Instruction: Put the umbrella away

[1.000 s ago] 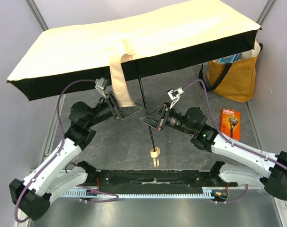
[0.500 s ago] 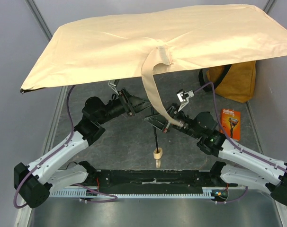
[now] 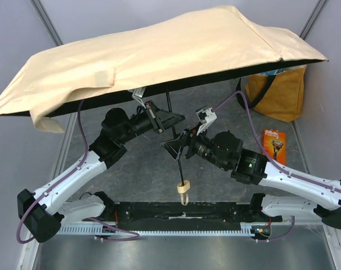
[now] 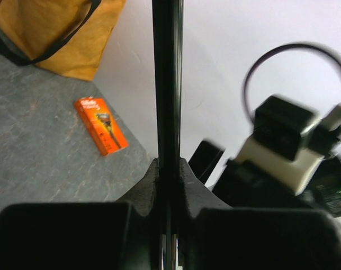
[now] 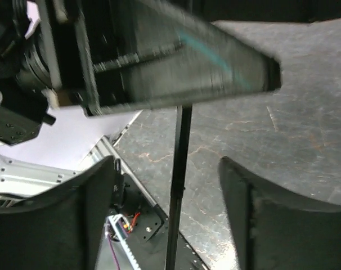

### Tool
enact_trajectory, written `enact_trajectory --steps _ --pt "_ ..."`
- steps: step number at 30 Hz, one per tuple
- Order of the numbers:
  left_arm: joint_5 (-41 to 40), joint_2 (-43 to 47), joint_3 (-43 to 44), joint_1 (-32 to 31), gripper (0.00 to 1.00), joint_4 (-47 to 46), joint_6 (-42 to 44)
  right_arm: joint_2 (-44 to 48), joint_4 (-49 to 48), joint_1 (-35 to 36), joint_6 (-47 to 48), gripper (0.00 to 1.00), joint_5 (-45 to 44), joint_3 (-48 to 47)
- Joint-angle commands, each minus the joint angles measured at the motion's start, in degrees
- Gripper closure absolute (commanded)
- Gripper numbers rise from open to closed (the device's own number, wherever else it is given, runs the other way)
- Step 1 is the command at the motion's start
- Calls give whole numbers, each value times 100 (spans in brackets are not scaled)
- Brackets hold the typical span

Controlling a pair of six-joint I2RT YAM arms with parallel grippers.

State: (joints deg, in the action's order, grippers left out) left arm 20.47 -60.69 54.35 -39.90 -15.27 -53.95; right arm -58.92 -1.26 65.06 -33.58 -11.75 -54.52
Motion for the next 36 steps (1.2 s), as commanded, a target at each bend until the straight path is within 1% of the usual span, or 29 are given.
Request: enact_trajectory --steps 1,2,7,8,10,12,14,16,17,19,22,25,28,30,32,34,36 --pt "185 337 401 -44 98 339 999 108 1065 69 457 6 -1092 -744" --pt "255 434 419 -44 98 375 1097 221 1162 69 528 2 -1093 -779" --pt "571 646 392 -35 98 297 1291 750 1452 34 494 2 -943 -1086" --pt "694 646 401 -35 98 253 1291 680 1488 -19 389 2 -969 -1261" --pt "949 628 349 -35 98 86 1186 383 1488 -133 300 2 -751 -1735" --pt "1125 637 226 -35 98 -300 932 -21 1488 -256 186 2 -688 -2227" --pt "1240 611 155 -35 98 -468 721 -304 1314 -370 89 2 -558 -2597" --pt "1328 602 173 -35 98 -503 606 -523 1015 -511 -86 4 -277 -2809" --pt "1363 628 138 -35 98 -573 536 -629 900 -564 -148 7 -145 -2862" --pt "1407 681 24 -35 98 -757 448 -779 733 -626 -254 14 -161 -2906" --pt "1398 777 -178 -35 98 -1013 202 -823 285 -661 -280 18 -161 -2696" --pt "1477 804 -223 -35 98 -1048 113 -771 -418 -670 -324 22 67 -2371" --pt "1565 821 -232 -44 98 -1049 87 -902 -673 -670 -395 35 216 -2326" --pt "1583 822 -249 -44 98 -1049 78 -972 -840 -679 -482 39 322 -2282" --pt "1592 839 -232 -44 98 -1014 95 -999 -1139 -679 -474 48 515 -2203" --pt "1618 848 -223 -35 98 -961 148 -990 -1263 -670 -509 65 490 -2142" --pt "1548 909 -240 -35 98 -891 192 -955 -1298 -679 -553 95 323 -2106"
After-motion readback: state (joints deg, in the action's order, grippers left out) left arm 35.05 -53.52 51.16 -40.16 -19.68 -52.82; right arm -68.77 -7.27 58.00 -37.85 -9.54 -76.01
